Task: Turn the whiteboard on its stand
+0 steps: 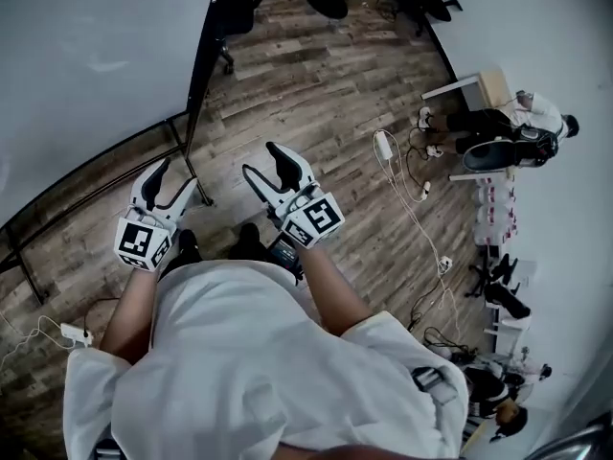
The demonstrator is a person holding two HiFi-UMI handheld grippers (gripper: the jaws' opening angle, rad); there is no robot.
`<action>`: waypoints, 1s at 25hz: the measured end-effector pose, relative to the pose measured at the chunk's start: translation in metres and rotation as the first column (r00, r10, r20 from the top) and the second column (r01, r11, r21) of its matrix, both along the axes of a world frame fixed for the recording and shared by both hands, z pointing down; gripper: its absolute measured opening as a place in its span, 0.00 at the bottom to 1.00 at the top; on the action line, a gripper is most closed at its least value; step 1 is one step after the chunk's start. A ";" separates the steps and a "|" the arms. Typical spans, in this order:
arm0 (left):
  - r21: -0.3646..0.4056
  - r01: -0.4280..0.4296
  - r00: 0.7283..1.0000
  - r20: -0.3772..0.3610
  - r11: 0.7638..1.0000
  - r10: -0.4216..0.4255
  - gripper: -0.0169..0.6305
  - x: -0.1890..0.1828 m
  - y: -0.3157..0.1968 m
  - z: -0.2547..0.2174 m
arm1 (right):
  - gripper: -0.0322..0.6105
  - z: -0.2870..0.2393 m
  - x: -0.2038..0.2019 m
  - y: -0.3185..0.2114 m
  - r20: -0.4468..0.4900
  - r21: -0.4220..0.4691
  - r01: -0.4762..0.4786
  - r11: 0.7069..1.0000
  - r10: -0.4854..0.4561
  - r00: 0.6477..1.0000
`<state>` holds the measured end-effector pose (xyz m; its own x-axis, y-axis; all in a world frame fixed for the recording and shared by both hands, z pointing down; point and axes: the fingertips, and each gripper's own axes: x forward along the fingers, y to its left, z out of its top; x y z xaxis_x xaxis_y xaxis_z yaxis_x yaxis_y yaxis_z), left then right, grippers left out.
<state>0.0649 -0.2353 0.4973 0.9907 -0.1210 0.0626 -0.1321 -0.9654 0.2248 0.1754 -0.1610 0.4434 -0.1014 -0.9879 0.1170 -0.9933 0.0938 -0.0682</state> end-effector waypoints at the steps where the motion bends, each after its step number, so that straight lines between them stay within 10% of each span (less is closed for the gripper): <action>1: -0.001 0.028 1.000 0.007 1.000 -0.028 0.44 -0.002 -0.004 0.001 | 0.45 0.002 0.002 -0.009 0.011 0.001 0.028 1.000 -0.028 1.000; 14: 0.053 0.461 0.886 0.020 0.886 -0.462 0.43 0.005 -0.019 -0.021 | 0.52 -0.002 0.046 -0.117 0.071 0.051 0.475 0.878 -0.478 0.876; 25: 0.095 0.641 0.767 -0.029 0.762 -0.641 0.43 0.003 0.002 -0.067 | 0.52 -0.018 0.042 -0.174 0.044 0.060 0.725 0.686 -0.728 0.685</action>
